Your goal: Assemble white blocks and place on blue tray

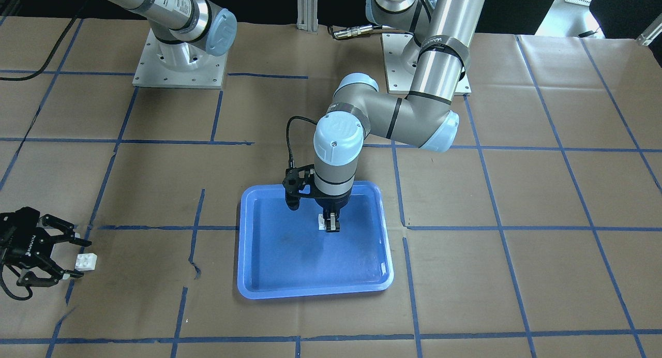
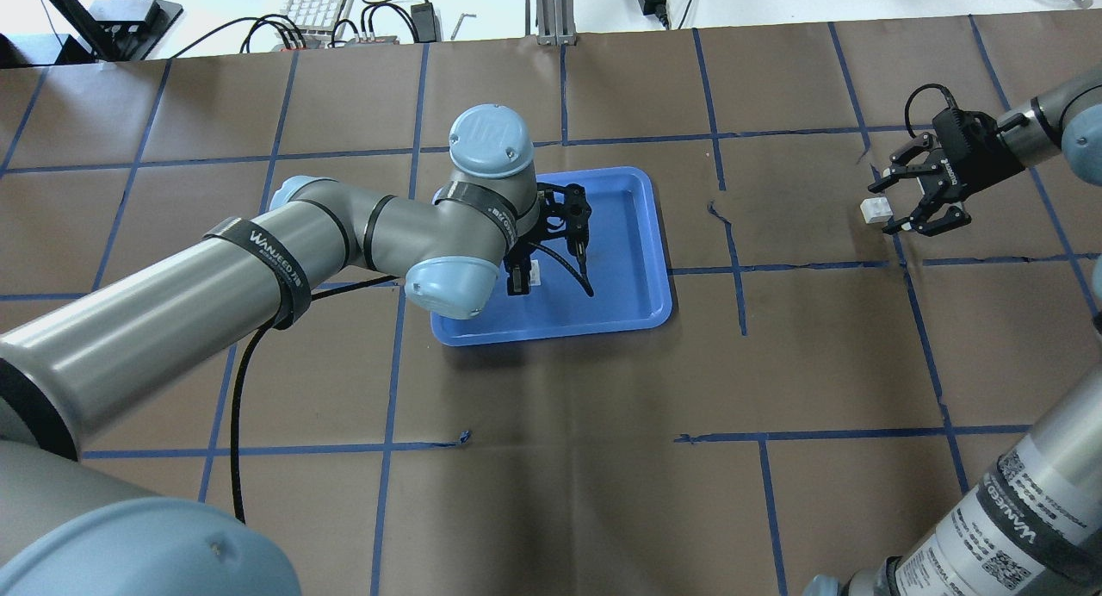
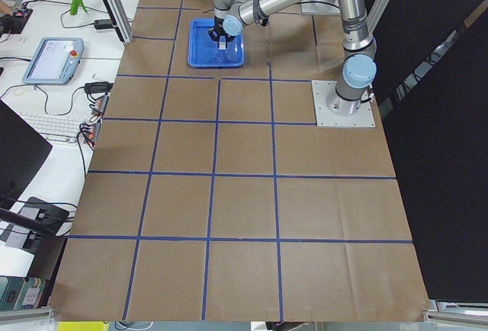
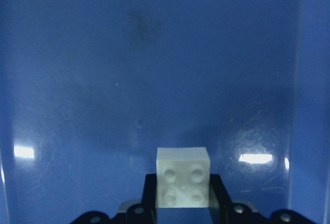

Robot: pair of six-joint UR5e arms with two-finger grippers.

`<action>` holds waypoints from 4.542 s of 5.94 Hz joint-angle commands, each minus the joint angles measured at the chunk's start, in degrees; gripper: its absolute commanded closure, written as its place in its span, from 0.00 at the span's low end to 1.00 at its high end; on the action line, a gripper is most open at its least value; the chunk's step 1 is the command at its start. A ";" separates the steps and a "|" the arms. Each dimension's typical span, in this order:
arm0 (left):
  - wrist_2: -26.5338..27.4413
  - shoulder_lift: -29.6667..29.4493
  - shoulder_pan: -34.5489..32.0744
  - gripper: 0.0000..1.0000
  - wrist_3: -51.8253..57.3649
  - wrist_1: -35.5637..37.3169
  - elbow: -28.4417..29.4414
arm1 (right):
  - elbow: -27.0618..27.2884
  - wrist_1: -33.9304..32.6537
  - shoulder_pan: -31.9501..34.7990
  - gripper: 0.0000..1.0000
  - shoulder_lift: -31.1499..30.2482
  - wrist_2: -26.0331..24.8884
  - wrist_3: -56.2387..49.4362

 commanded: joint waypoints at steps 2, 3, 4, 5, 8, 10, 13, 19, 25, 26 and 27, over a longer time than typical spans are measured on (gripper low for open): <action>0.10 -1.17 -0.33 0.87 -0.26 2.29 0.01 | -0.15 -1.16 0.00 0.70 -0.33 -0.08 -0.02; 0.10 -1.26 -0.25 0.83 -0.35 2.48 0.01 | -0.24 -1.17 0.00 0.71 -0.94 0.01 0.06; 0.02 -1.43 -0.33 0.73 -0.35 2.48 0.01 | -0.85 -0.82 0.52 0.72 -3.91 0.09 0.50; 0.10 -1.43 -1.12 0.63 -0.44 2.39 0.01 | -0.77 0.23 2.18 0.72 -8.20 0.18 1.11; 0.10 0.92 -1.13 0.02 -4.83 1.78 0.01 | 0.80 3.40 5.96 0.72 -11.23 3.08 1.82; 0.10 10.11 -0.69 0.02 -5.09 -8.52 0.79 | 5.71 3.23 8.25 0.72 -15.52 4.74 5.58; -0.16 19.46 1.58 0.02 -5.10 -30.48 6.48 | 12.14 -2.39 17.98 0.72 -17.74 10.52 13.65; 0.19 28.96 9.86 0.01 -28.24 -37.51 5.46 | 21.54 -44.07 36.29 0.72 -11.44 10.12 54.33; 0.10 33.90 11.88 0.01 -78.12 -36.81 6.51 | 23.58 -51.62 38.14 0.72 -5.78 10.20 54.73; 0.10 33.90 11.97 0.01 -78.13 -37.24 6.77 | 23.58 -51.61 38.41 0.72 -5.70 10.03 54.65; 0.10 33.99 11.97 0.01 -78.05 -36.90 6.78 | 23.58 -51.61 39.02 0.72 -5.70 10.03 54.64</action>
